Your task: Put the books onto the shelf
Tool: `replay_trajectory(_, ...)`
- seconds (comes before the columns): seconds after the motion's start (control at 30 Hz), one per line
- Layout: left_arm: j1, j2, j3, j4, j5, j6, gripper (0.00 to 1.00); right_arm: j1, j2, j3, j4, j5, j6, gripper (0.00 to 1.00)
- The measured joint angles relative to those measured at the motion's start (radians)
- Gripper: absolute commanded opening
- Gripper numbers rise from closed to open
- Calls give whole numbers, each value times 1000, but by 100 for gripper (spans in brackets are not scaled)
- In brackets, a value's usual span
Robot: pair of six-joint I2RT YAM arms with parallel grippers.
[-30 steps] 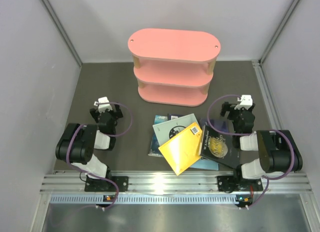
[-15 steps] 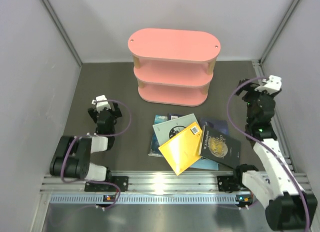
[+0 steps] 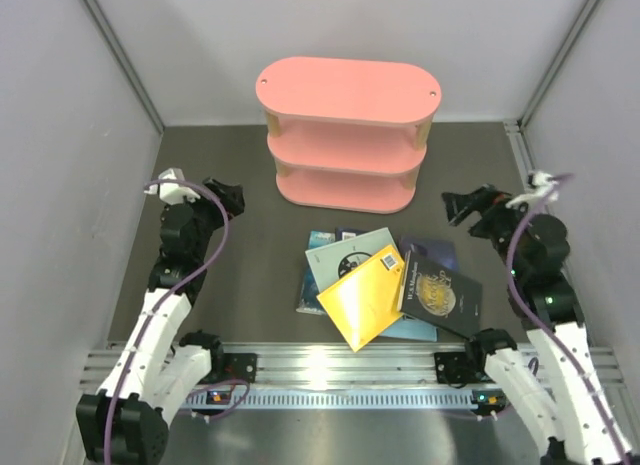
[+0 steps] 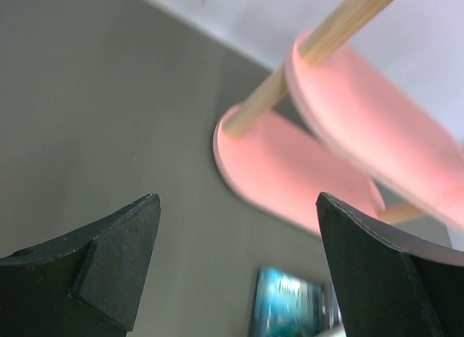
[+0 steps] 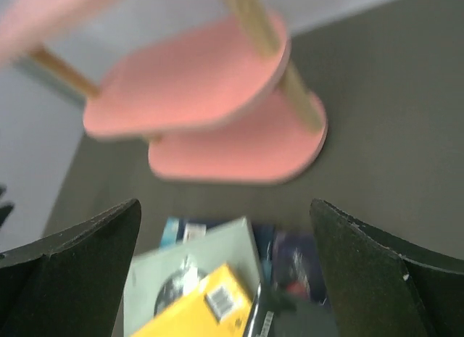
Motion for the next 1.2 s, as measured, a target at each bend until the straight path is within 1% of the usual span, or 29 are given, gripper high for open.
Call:
replay_trajectory(0.03, 0, -7, 6, -53, 14, -15, 93, 48, 42, 23, -62, 9, 0, 100)
replay_trajectory(0.1, 0, -34, 14, -154, 29, -37, 92, 190, 113, 71, -220, 79, 0, 100)
replay_trajectory(0.2, -1, -86, 15, -254, 51, -60, 93, 444, 166, 162, -439, 208, 46, 100)
replay_trajectory(0.27, -3, -114, 15, -297, 66, -73, 95, 612, 213, 230, -558, 315, 116, 100)
replay_trajectory(0.3, -6, -130, 15, -320, 70, -79, 96, 735, 244, 274, -634, 412, 171, 100)
replay_trajectory(0.33, -8, -140, 15, -338, 72, -80, 99, 842, 277, 308, -696, 481, 226, 99)
replay_trajectory(0.4, -14, -151, 15, -376, 74, -82, 99, 1114, 405, 406, -858, 643, 411, 100)
replay_trajectory(0.43, -16, -151, 15, -397, 76, -82, 99, 1189, 466, 438, -892, 687, 465, 100)
replay_trajectory(0.47, -18, -150, 15, -420, 75, -81, 99, 1272, 568, 483, -931, 729, 532, 100)
replay_trajectory(0.5, -20, -147, 15, -442, 70, -80, 99, 1323, 634, 502, -944, 750, 579, 100)
replay_trajectory(0.53, -22, -143, 15, -467, 65, -77, 99, 1364, 761, 506, -957, 775, 667, 100)
replay_trajectory(0.57, -22, -142, 15, -493, 63, -76, 99, 1392, 782, 504, -964, 776, 681, 100)
replay_trajectory(0.63, -23, -146, 15, -526, 60, -73, 99, 1434, 893, 494, -1003, 784, 753, 100)
replay_trajectory(0.73, -23, -167, 15, -555, 61, -69, 99, 1457, 982, 466, -1025, 786, 832, 100)
replay_trajectory(0.8, -23, -184, 15, -563, 64, -69, 99, 1446, 977, 448, -1041, 788, 864, 100)
replay_trajectory(0.9, -23, -197, 15, -568, 65, -69, 98, 1394, 912, 424, -1063, 795, 879, 100)
replay_trajectory(1.03, -23, -196, 9, -566, 74, -71, 97, 1310, 845, 423, -1089, 821, 831, 100)
replay_trajectory(1.2, -23, -190, -15, -566, 99, -75, 96, 1252, 877, 407, -1097, 826, 764, 100)
